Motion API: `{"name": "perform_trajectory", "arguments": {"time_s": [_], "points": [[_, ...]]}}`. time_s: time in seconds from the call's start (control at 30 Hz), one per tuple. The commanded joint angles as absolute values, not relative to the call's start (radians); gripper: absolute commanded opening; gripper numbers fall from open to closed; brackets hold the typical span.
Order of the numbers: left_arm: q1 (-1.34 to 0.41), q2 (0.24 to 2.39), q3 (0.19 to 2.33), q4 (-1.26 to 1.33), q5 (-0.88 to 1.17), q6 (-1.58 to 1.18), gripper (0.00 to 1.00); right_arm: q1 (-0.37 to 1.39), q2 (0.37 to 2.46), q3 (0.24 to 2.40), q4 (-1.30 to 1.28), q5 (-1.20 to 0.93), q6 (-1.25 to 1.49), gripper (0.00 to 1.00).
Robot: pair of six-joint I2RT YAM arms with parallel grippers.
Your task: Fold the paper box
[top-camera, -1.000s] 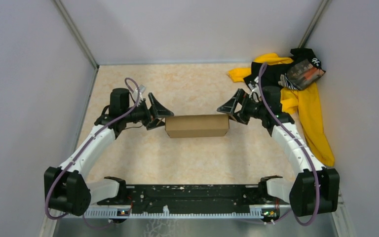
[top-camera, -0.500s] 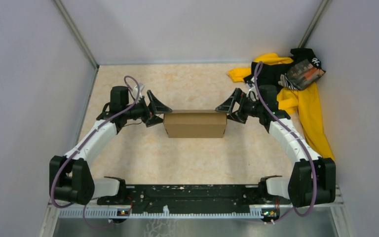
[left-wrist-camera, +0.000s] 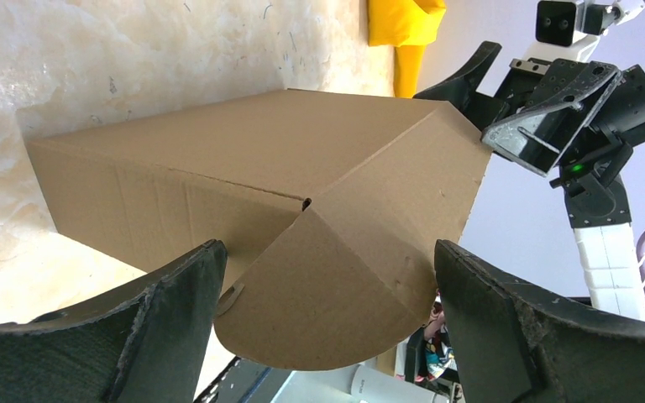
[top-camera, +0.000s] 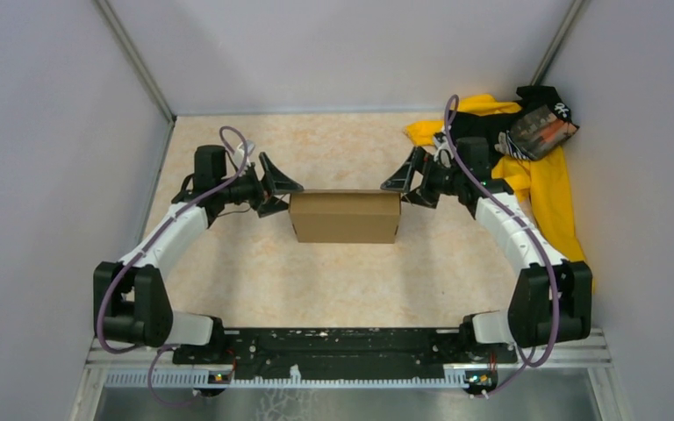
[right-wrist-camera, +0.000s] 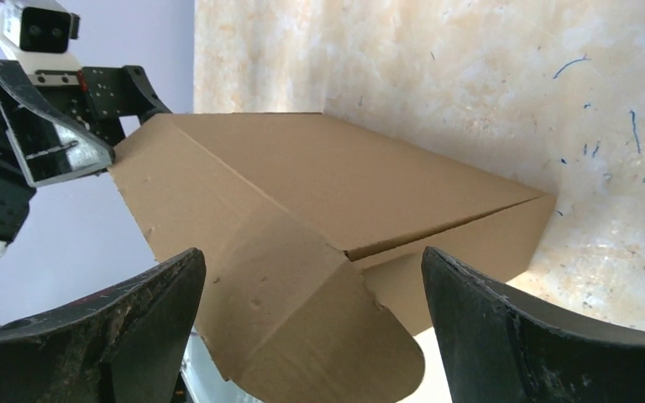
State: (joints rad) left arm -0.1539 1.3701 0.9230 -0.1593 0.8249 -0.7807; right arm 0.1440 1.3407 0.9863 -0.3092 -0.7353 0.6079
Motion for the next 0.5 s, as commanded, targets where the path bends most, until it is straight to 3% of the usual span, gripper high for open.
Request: {"name": "perform_trajectory", "arguments": {"time_s": [0.0, 0.47], "points": [[-0.127, 1.383, 0.956, -0.138, 0.870, -0.744, 0.99, 0.137, 1.364, 1.050, -0.333, -0.731, 0.554, 0.99], [-0.064, 1.363, 0.969, -0.169, 0.918, -0.718, 0.99, 0.044, 1.367, 1.057, -0.369, -0.749, 0.516, 0.99]]}}
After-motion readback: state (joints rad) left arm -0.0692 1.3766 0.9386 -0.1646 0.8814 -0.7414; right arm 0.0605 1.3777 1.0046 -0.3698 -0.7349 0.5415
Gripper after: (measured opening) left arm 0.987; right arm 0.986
